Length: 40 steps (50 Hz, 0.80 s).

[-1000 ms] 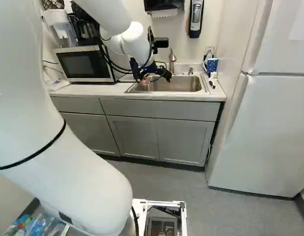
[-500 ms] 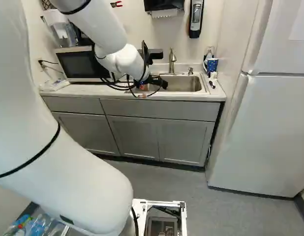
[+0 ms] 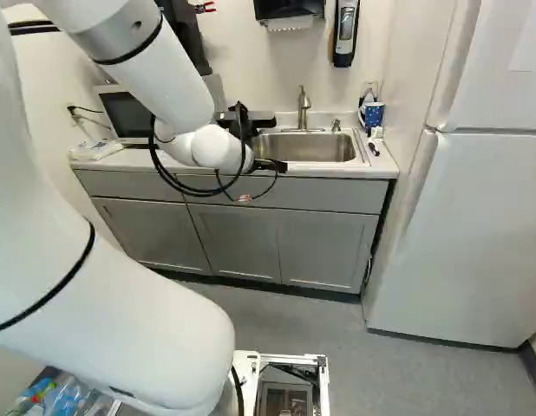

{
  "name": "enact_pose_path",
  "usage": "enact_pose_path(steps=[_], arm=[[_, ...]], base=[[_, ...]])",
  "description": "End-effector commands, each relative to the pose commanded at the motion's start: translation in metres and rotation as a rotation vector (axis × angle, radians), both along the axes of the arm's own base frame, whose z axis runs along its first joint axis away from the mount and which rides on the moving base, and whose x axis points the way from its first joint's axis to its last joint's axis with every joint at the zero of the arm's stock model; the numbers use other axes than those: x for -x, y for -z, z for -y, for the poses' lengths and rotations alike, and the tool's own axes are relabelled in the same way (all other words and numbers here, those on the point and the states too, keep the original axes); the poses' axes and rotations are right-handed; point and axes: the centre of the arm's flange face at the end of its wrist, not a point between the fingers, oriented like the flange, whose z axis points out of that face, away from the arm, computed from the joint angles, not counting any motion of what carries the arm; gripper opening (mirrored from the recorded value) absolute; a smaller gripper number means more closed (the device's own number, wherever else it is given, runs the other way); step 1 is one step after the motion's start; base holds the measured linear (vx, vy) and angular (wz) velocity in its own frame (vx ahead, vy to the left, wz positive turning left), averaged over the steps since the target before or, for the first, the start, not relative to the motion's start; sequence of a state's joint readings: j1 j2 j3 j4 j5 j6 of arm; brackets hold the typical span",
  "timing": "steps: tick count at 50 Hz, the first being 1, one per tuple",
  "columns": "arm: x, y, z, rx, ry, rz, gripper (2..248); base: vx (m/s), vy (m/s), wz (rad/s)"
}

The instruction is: Rinse the cup and place it in the tray

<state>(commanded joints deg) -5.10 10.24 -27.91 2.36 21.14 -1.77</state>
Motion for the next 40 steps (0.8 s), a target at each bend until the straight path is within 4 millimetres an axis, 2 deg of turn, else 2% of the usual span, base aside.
enact_pose_path(steps=[20,40], arm=[[0.040,0.039,-0.016,0.009,-0.037,0.077,247],[0.074,0.065,-0.026,0.012,-0.068,0.135,247]], base=[[0.000,0.000,0.000],[0.000,0.000,0.000]])
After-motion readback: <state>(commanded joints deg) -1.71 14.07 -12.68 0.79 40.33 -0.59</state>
